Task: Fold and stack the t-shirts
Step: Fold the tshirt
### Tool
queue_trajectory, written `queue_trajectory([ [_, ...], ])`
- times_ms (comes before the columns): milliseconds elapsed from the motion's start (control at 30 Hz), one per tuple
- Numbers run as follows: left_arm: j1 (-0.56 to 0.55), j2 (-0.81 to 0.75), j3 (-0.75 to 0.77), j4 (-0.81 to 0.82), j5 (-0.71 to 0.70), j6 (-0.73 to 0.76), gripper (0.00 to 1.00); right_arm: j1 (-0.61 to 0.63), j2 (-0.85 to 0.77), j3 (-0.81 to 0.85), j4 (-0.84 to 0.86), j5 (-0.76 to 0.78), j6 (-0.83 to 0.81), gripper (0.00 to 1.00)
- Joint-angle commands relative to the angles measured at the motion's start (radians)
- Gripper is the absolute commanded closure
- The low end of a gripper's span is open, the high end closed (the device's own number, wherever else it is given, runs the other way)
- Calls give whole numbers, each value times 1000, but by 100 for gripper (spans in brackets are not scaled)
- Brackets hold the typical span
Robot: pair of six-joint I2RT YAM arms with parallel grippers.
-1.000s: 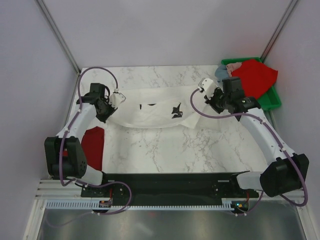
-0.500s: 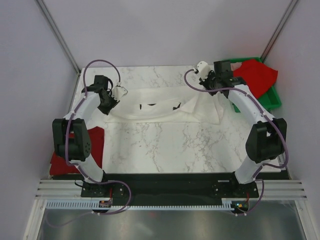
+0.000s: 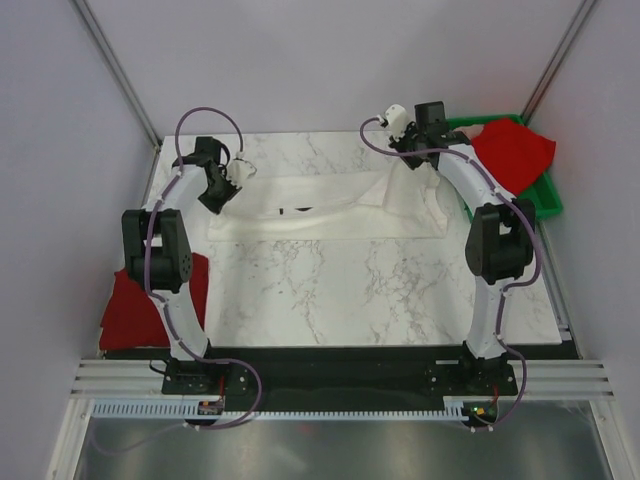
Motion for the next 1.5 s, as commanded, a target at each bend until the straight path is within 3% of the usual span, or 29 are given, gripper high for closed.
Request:
queue_trajectory([
  [0,3,44,72,-4,-43,-17,98,-5,92,135,37,8,34,100],
  [67,6,60,89,-4,-54,-38,97,-2,147,207,35,14,63,98],
  [100,7,67,97,-2,-75,-49,93,-2,158,235,32,37,75,89],
  [133,9,72,106,-2,-92,-58,77,0,155,236,31,44,89,71],
  [300,14,28,153,2,-132,-146,53,-2,55,131,34,53,125,57],
  [333,14,6,156,5,-122,-161,43,-3,20,109,31,29,135,56],
  [500,0,-59,80,11,-45,-200,42,-2,-5,35,-44,-146,143,56],
  [667,-9,-42,-38,8,-34,-196,46,-2,124,147,-219,-295,115,55],
  [933,-9,0,-107,7,-37,-216,50,-2,245,250,-316,-288,71,55],
  [1167,-9,32,-133,8,-37,-250,52,-2,279,246,-324,-289,57,55],
  [1467,-9,4,-160,8,-60,-252,53,18,395,383,-327,-308,71,56],
])
